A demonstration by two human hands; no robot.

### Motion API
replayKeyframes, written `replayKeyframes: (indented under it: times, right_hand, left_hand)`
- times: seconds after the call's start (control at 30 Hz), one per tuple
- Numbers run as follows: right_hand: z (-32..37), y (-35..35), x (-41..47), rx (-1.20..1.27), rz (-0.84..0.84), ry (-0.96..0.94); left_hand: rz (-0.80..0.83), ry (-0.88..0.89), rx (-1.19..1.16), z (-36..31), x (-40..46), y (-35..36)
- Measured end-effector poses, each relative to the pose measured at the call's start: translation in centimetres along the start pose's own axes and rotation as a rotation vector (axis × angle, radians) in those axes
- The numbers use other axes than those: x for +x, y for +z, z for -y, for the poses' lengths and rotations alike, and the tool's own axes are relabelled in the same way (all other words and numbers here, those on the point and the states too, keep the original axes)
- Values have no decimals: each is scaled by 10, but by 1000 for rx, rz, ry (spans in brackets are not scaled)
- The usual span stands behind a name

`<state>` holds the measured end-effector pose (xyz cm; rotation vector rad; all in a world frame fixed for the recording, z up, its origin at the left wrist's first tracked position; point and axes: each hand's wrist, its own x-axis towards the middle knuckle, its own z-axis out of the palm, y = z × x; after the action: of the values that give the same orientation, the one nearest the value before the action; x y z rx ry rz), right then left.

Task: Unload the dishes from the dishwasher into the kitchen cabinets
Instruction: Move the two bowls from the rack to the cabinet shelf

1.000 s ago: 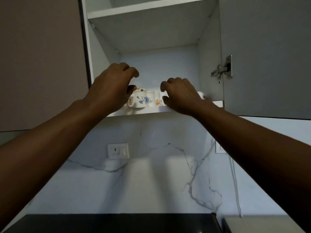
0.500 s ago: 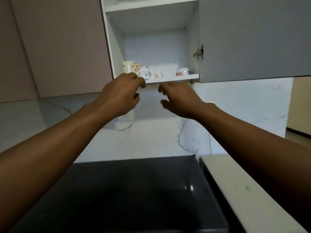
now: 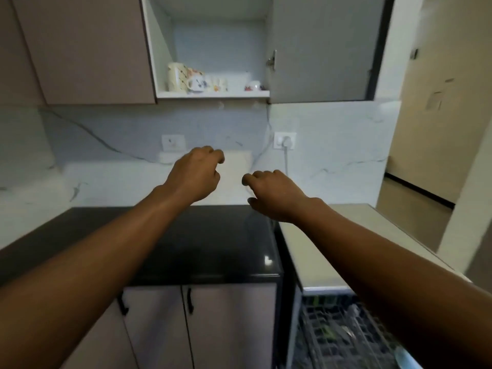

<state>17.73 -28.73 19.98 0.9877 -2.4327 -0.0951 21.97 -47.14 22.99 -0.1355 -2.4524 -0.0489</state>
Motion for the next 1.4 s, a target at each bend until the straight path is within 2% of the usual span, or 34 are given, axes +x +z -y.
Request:
replayKeyframes:
  times: [0.13,0.27,0.43,0.6,0.83,0.97,1.03,1.13,1.3,1.4]
  right_hand:
    - [-32,1,-114,76,173,-40]
    - [-64,9,-236,227,297,11]
    - [-79,27,-373,305,410,85]
    - [-100,60,-464,405,490,140]
    - [-145,155,-512,666,350,334]
    - [-196,255,-523,724,352,507]
    - [-223,301,-534,647,411,553]
    - [-268,362,-552,543,608,569]
    - [-327,429,-573,654,773,588]
    - [-354,455,-583,322,857,416]
  left_hand:
    - [180,-65,-28,-88,-55,36]
    - [343,-115,-134,-200,-130,66]
    - [482,-20,-141,-298,-197,108]
    - [568,67,-186,-365,-212,149]
    - [582,-51,-349,-425,-208,264]
    - [633,-142,-454,-454,-207,377]
    - [667,-165,-492,-466,-212,429]
    - [723,-215,-506,-484,-220,495]
    - [808,-166,-519,-512,-228,574]
    - [818,-138,-519,-525,-223,609]
